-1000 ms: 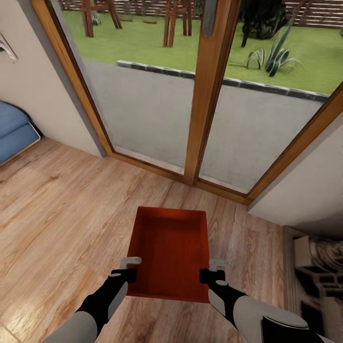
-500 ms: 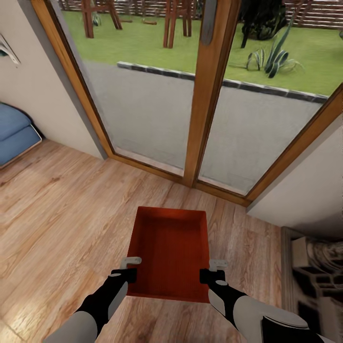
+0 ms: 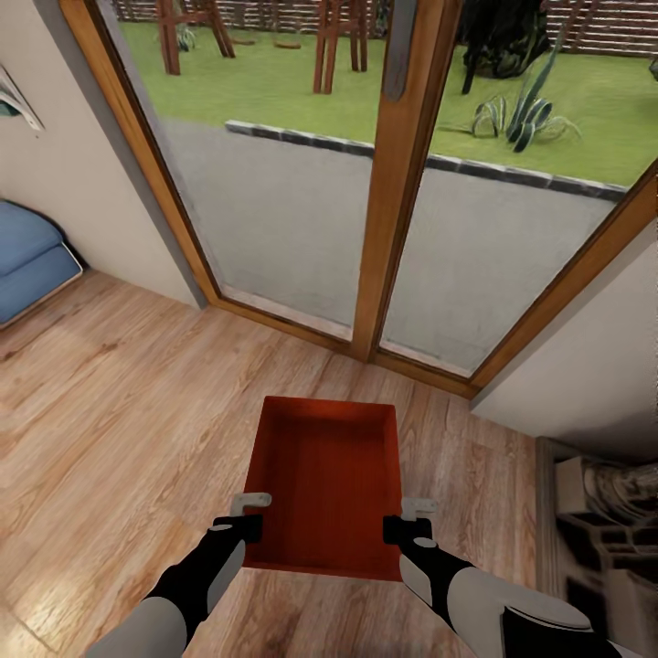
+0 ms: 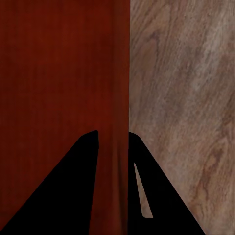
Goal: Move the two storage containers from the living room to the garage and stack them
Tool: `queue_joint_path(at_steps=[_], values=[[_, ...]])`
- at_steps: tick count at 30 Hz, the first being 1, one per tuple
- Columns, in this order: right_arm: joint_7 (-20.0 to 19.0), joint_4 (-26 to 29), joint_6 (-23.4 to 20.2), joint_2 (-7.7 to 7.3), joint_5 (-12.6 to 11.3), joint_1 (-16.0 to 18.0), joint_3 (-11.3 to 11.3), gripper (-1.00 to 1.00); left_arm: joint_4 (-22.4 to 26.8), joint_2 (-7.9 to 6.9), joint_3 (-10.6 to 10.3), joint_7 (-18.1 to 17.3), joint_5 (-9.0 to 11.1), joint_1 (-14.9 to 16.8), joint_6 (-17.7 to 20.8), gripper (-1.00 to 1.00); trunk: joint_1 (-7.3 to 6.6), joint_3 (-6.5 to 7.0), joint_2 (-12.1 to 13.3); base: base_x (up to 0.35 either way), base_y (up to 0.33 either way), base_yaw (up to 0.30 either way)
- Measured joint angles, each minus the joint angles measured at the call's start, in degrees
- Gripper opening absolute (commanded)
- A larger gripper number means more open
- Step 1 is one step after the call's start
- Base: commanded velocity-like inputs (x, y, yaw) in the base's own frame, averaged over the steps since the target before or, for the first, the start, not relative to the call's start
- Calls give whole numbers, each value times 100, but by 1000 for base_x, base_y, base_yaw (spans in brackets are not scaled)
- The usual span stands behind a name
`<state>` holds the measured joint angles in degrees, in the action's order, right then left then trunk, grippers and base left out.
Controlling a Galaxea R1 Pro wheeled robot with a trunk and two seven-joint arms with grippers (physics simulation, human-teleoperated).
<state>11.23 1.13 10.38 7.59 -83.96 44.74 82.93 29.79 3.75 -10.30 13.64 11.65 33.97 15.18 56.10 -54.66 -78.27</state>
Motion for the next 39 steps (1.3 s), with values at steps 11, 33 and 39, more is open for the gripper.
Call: queue_joint_path(at_steps=[11,33,39], values=[[2,1,0,0,13,1,-8,-100,-2,0,-2,1,7,-1,-6,-100,-242,198,441,0,0,0],[1,1,4,0,9,0,-5,-100,-1,0,-2,1,5,-1,-8,-100,-725,593,1324,0,0,0],[-1,0,4,-1,8,0,-5,-100,-1,0,-2,1,5,-1,-8,-100,-857,700,1565,0,0,0]])
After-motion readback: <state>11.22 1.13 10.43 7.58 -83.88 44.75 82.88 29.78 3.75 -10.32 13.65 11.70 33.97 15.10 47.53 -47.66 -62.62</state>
